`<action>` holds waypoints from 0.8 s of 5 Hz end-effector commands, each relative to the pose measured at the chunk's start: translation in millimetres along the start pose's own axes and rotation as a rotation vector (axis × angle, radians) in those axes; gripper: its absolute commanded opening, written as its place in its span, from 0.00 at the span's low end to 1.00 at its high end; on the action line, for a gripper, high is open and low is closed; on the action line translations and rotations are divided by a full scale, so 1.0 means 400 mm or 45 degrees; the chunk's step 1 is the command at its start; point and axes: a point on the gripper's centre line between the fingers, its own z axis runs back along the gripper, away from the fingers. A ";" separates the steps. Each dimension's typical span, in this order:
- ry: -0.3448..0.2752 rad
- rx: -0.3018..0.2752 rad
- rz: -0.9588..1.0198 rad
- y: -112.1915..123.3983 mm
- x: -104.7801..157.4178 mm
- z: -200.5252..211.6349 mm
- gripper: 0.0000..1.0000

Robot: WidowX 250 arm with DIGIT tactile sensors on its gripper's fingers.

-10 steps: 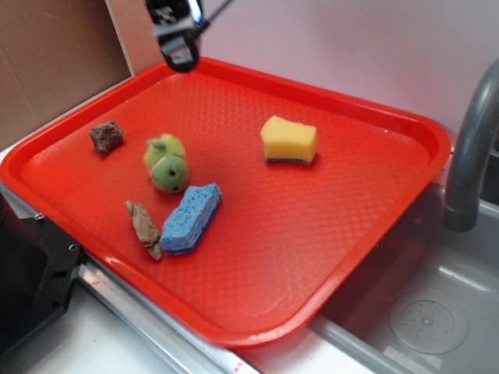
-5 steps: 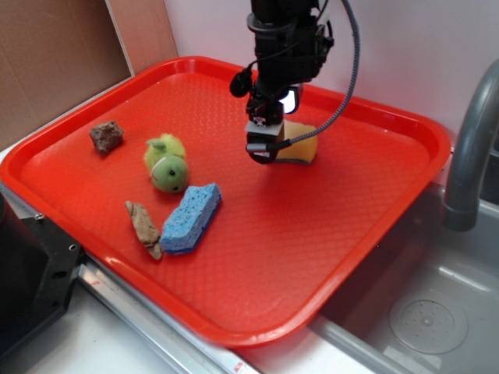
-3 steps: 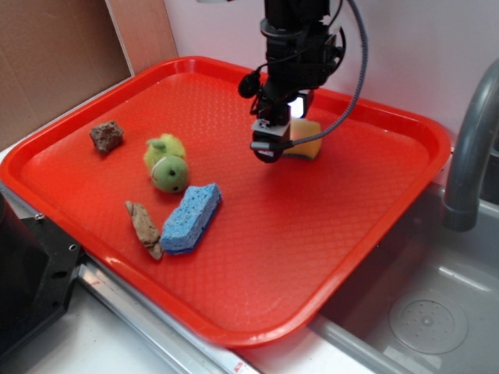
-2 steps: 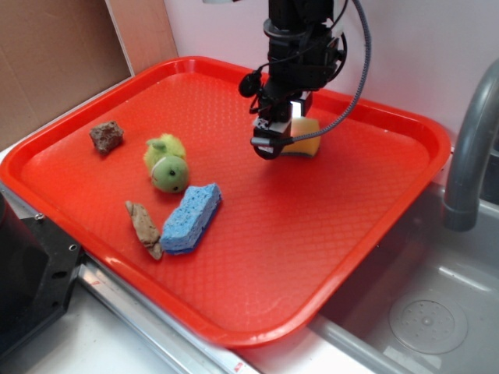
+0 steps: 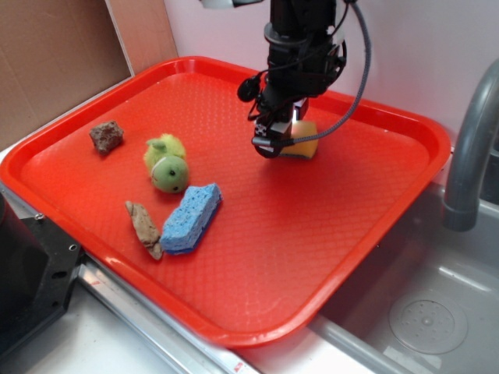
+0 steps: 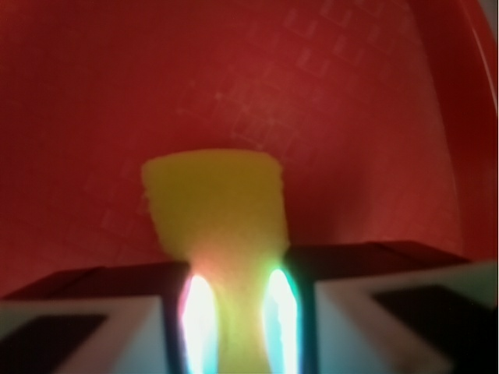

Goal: Grab the green sponge.

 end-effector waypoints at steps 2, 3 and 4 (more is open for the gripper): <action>-0.036 -0.039 0.770 -0.036 -0.105 0.251 0.00; -0.133 -0.128 1.088 -0.096 -0.167 0.336 0.00; -0.187 -0.226 1.366 -0.133 -0.213 0.367 0.00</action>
